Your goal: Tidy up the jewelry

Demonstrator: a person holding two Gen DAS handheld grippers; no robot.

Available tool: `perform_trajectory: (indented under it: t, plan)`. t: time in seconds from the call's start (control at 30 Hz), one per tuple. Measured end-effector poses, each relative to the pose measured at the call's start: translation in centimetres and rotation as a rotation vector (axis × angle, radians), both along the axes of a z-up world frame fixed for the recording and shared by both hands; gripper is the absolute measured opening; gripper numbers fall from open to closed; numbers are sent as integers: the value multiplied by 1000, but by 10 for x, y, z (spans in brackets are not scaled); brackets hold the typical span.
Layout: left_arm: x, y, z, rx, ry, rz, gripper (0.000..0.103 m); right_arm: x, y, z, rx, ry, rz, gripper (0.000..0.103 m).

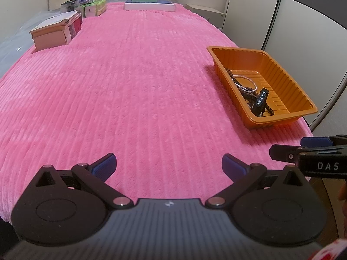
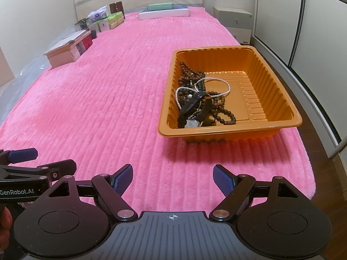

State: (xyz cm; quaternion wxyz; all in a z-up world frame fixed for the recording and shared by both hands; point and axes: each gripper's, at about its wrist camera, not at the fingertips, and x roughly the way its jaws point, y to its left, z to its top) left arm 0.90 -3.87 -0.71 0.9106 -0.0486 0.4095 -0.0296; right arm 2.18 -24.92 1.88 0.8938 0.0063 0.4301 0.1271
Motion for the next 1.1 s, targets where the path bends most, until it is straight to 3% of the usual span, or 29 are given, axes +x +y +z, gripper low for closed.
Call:
perform_trajectory:
  t: [1.1]
  plan:
    - [-1, 3, -2, -23, -14, 7, 103, 1, 0, 0, -2, 1, 1, 81]
